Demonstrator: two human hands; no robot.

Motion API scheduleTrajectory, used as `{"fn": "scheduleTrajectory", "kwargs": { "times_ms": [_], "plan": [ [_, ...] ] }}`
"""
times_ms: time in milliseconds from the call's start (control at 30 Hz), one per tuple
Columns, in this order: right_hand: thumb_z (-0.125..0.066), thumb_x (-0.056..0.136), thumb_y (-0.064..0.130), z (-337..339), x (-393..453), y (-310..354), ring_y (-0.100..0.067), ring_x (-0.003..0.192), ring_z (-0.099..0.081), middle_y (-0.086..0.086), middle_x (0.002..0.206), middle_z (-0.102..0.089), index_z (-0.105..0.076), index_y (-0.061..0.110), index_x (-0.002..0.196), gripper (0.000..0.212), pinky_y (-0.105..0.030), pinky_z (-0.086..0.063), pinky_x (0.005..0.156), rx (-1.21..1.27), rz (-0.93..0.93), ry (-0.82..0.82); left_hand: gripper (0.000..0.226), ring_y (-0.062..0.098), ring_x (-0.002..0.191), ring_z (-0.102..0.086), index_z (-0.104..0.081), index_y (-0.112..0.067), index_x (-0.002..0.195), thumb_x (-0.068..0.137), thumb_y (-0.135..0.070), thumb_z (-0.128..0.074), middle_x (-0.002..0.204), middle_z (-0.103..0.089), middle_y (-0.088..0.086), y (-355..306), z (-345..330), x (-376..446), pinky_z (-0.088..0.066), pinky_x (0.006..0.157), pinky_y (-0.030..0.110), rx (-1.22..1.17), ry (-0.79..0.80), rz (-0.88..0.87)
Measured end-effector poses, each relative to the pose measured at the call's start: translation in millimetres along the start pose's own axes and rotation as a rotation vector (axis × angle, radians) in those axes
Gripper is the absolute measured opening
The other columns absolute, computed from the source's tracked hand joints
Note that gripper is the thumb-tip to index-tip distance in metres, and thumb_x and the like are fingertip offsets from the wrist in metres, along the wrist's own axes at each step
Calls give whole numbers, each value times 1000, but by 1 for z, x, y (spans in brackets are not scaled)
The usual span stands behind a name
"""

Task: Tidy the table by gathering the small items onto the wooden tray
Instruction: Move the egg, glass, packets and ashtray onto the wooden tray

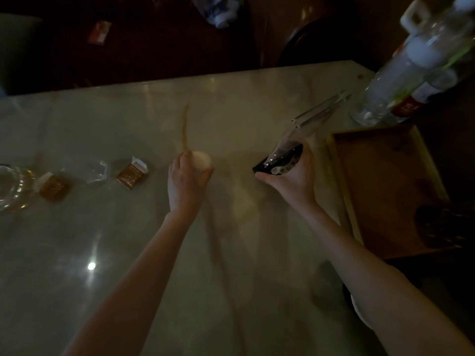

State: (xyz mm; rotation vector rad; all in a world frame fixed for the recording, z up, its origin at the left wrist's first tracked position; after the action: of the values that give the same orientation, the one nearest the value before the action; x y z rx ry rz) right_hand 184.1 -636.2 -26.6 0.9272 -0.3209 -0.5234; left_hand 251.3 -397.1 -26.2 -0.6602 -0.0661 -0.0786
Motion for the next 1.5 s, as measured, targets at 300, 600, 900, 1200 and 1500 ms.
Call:
{"fn": "scheduleTrajectory", "kwargs": {
  "times_ms": [300,600,900,1200,1500],
  "plan": [
    [-87,36,43,63,-7,11,-15,117,-46,-3,124,-51,-43,12,125,104,-21,-38,98,-30,22,-45,57,33,105,-55,-55,0,114,71,-30,-75,113,-60,18,-71,4,-23,-43,86,36,-100,33,-172],
    [-81,34,57,141,-2,-10,-17,127,-39,-1,134,-45,-36,15,133,117,-38,-37,107,-102,-36,-128,59,32,107,-56,-54,1,116,70,-28,-76,117,-59,17,-161,-23,-48,-43,89,36,-174,84,-346],
    [-90,44,28,185,30,-63,-20,137,-30,-7,148,-31,-17,15,144,125,-33,-30,109,82,-184,-176,59,32,103,-59,-53,-1,118,71,-30,-75,119,-60,15,-219,-81,-54,-48,84,39,-184,143,-437],
    [-91,41,20,190,61,-110,-19,134,-33,-10,145,-33,-23,8,142,122,-30,-32,108,153,-188,-304,56,32,100,-60,-55,-2,118,71,-25,-74,115,-62,15,-250,-145,-43,-47,82,36,-176,184,-439],
    [-91,42,23,175,83,-146,-23,134,-31,-13,144,-33,-26,5,140,118,-39,-31,112,138,-236,-331,59,35,103,-61,-58,2,113,65,-26,-78,114,-63,19,-246,-190,-38,-48,85,44,-95,194,-441]
  ]
}}
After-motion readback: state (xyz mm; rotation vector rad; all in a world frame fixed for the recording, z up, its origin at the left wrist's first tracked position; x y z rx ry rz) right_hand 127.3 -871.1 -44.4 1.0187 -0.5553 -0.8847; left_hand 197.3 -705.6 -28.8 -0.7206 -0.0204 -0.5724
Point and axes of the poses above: each hand's wrist, its own x-axis towards the middle knuckle, its own z-axis out of the back of the hand, y = z × x, the point moved 7 cm from there along x, towards the middle knuckle
